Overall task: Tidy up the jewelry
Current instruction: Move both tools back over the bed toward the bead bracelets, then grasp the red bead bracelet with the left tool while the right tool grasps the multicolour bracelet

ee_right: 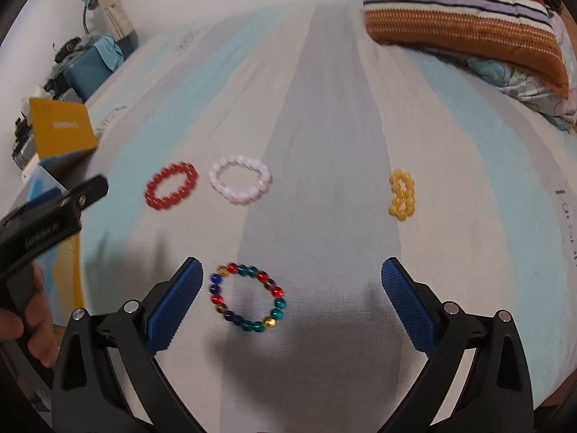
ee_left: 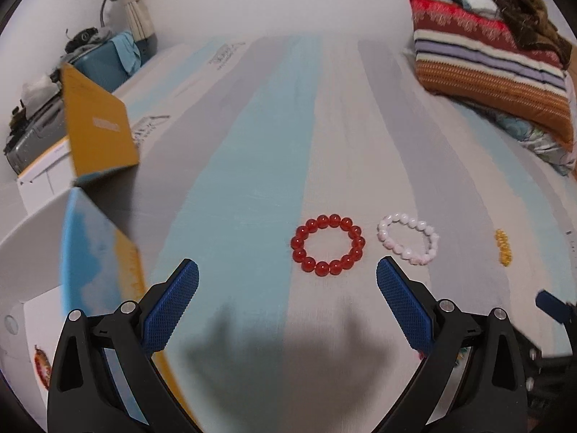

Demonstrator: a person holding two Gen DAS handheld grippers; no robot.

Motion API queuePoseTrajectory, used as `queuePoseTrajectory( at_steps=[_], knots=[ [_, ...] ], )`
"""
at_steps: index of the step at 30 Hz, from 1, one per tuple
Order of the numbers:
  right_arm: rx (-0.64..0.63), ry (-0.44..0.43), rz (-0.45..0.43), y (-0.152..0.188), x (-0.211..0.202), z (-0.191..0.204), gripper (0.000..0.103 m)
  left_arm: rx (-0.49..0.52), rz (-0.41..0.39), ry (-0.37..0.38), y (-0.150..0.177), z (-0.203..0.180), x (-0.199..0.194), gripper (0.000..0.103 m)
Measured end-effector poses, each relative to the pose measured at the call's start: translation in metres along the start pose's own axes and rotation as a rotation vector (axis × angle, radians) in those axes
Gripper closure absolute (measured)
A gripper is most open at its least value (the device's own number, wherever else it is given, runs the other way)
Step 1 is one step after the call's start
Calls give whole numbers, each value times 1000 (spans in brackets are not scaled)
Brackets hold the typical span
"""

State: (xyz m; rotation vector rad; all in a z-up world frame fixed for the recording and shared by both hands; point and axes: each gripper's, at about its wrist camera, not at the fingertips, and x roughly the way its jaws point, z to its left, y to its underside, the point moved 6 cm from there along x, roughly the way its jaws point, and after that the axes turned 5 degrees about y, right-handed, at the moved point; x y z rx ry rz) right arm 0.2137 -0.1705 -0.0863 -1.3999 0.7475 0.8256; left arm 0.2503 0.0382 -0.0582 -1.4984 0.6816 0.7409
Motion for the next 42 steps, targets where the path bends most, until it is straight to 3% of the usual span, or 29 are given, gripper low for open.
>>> queuePoseTrajectory(
  at_steps=[14, 18, 21, 23, 30, 35, 37, 38, 42],
  knots=[
    [-25, 19, 98, 25, 49, -4, 8, -72, 84, -37, -6, 16, 87, 7],
    [-36, 15, 118, 30, 54, -2, 17, -47, 105, -36, -6, 13, 99, 8],
    [-58, 24, 127, 33, 59, 3, 22, -46, 123, -27, -6, 12, 106, 16],
    [-69, 33, 123, 33, 60, 4, 27, -43, 135, -25, -5, 12, 112, 29],
    [-96, 31, 124, 34, 57, 7, 54, -9, 132, -6, -6, 10, 115, 50],
    [-112, 36, 120, 33, 56, 9, 70, 17, 128, 22, -5, 5, 116, 76],
    [-112, 29, 119, 33, 56, 10, 84, 26, 126, 27, -5, 5, 115, 85],
    [-113, 26, 120, 34, 56, 10, 86, 29, 125, 28, -4, 5, 115, 90],
    [-107, 30, 111, 32, 54, 9, 91, 26, 122, 44, -3, 4, 110, 90]
  ],
)
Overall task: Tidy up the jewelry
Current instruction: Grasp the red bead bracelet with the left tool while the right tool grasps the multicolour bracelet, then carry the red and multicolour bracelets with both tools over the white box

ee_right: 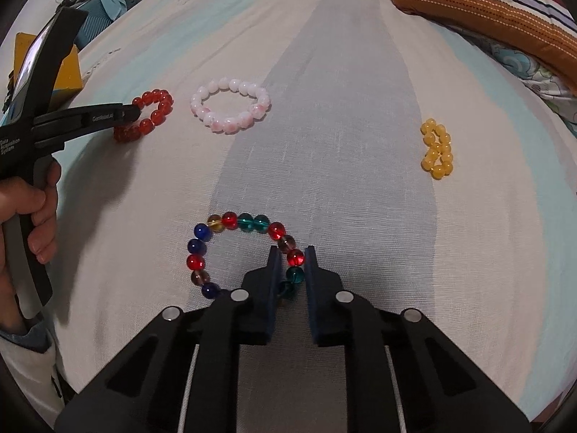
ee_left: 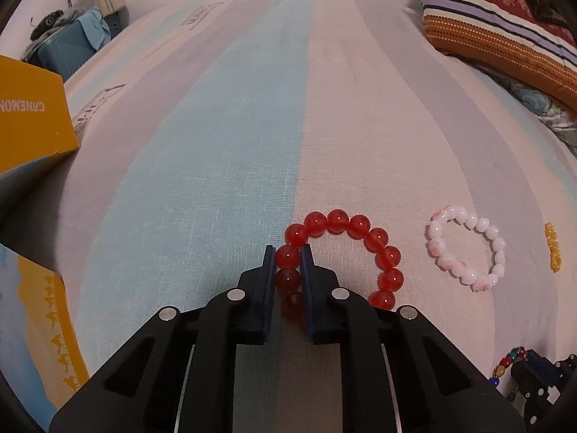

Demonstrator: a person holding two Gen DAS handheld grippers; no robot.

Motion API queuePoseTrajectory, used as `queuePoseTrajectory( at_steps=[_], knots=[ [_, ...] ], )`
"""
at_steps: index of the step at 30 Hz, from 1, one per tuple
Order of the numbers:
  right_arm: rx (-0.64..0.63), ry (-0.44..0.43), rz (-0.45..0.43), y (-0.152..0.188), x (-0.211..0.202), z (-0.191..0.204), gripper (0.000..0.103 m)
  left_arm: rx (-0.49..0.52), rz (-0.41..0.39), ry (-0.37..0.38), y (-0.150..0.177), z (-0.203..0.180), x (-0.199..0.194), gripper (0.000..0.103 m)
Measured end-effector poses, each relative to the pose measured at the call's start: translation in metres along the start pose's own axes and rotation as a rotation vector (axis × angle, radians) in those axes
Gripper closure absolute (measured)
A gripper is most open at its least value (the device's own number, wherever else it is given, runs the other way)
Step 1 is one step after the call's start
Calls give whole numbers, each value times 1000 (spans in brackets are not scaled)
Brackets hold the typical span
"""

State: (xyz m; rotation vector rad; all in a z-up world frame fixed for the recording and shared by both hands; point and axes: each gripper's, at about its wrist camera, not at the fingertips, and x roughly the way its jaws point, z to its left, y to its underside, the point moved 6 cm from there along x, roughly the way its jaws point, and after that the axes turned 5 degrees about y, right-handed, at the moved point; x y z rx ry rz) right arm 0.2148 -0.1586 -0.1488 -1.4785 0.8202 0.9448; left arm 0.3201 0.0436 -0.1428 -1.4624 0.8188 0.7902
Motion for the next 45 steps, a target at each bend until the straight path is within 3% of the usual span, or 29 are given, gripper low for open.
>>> queuePoseTrajectory(
  at_steps=[24, 45],
  knots=[
    [45, -50, -158, -15, -38, -4, 94, -11, -89, 105, -8, -16, -52, 90],
    [51, -50, -231, -27, -62, 0, 94, 36, -125, 101, -4, -30, -89, 90]
  ],
)
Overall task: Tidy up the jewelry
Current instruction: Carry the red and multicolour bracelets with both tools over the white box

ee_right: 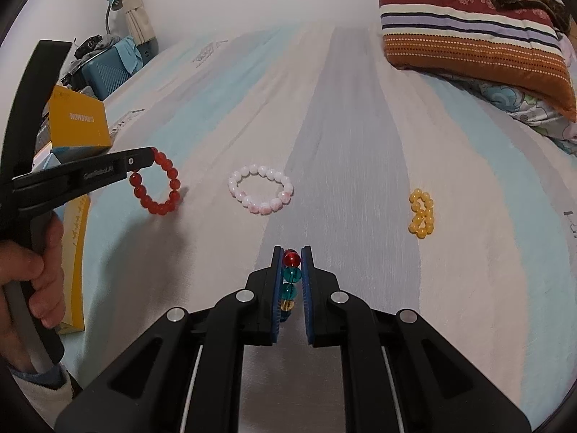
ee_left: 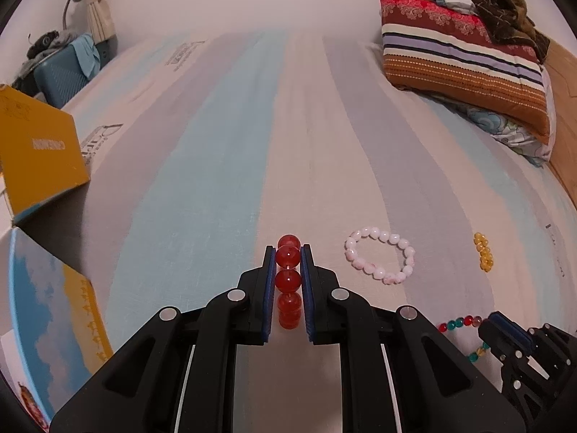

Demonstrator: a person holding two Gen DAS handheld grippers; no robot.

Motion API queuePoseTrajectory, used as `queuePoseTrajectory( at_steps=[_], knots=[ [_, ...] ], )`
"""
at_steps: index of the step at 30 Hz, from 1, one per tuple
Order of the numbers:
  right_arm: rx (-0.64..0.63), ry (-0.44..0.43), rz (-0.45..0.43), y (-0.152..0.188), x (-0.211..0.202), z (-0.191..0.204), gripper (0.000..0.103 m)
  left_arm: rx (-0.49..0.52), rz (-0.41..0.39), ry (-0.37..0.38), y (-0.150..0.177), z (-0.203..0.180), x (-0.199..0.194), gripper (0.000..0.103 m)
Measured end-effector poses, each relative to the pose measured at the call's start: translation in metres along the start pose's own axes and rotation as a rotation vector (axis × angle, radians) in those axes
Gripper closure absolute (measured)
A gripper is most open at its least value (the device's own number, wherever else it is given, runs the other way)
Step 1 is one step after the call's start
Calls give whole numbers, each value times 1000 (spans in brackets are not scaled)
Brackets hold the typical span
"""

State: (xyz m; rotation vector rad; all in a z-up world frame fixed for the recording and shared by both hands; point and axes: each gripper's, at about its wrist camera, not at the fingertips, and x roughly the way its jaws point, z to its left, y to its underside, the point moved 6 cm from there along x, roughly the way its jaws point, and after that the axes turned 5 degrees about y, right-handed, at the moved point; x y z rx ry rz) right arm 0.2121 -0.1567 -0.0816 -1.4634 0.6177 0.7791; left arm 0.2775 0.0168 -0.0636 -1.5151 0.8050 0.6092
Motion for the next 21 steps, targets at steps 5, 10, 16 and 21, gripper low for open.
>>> queuePoseTrajectory(
  at_steps=[5, 10, 16, 21],
  knots=[
    [6, 6, -4, -5, -8, 2, 94, 10, -1, -5, 2, -1, -15, 90],
    [6, 20, -3, -11, -17, 5, 94, 11, -7, -21, 6, 2, -34, 90],
    [4, 37, -4, -19, -32, 12, 94, 17, -20, -36, 9, 4, -58, 90],
    [5, 39, -13, -24, -49, 21, 94, 15, -36, -43, 12, 11, -83, 90]
  ],
)
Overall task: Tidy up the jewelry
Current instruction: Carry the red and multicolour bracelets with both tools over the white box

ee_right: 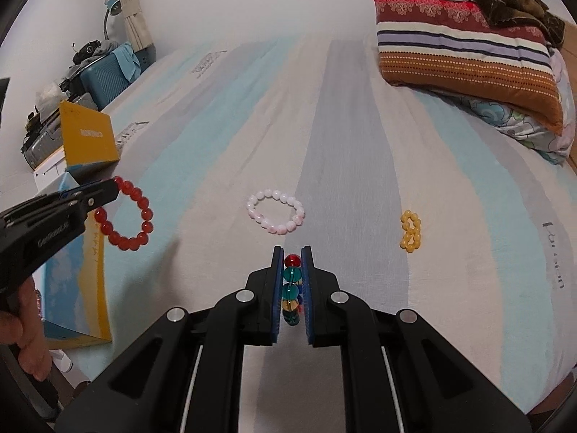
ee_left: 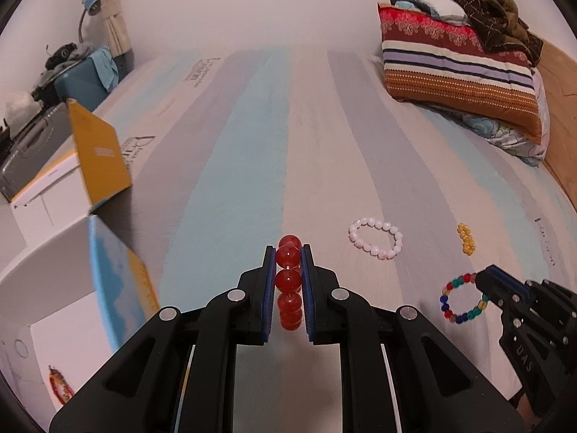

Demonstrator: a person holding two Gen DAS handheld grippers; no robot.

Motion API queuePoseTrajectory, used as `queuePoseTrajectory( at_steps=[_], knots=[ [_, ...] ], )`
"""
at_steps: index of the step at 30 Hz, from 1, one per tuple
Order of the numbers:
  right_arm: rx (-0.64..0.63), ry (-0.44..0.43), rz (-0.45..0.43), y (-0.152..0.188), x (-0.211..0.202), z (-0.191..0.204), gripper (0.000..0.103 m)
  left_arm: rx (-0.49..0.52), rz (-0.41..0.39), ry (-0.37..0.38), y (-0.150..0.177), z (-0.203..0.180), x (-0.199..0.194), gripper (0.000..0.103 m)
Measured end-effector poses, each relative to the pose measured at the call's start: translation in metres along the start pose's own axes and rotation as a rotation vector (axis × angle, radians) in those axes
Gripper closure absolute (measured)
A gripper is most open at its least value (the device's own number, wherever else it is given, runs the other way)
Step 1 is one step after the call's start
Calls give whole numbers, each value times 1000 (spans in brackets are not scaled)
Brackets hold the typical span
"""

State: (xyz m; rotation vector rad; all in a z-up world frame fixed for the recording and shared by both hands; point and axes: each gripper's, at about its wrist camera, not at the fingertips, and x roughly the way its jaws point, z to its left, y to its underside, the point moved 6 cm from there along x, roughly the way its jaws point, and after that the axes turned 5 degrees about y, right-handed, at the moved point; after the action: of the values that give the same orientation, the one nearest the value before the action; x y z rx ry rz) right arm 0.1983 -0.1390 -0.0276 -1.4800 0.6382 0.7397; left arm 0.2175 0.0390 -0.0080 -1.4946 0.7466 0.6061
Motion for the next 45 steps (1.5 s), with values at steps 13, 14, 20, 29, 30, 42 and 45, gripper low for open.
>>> queuePoseTrajectory(
  at_steps=[13, 14, 20, 29, 30, 42, 45],
  knots=[
    [-43, -30, -47, -15, -53, 51, 94, -36, -60, -32, 5, 43, -74, 90],
    [-48, -37, -49, -15, -57, 58, 94, -40, -66, -35, 6, 49, -80, 90],
    [-85, -65, -63, -17, -75, 97, 94, -76, -89, -68, 11, 82, -112, 90],
    [-152, -110, -80, -22, -97, 161, 94, -147, -109, -131, 27, 145, -148, 90],
    [-160, -115, -83, -23, -100, 168, 94, -156, -107, -137, 30, 153, -151, 90],
    [-273, -203, -109, -19, -122, 262, 94, -274, -83, -223, 74, 242, -175, 90],
    [-311, -214, -106, -11, -122, 288, 94, -298, -69, -236, 85, 259, -174, 90]
  ],
)
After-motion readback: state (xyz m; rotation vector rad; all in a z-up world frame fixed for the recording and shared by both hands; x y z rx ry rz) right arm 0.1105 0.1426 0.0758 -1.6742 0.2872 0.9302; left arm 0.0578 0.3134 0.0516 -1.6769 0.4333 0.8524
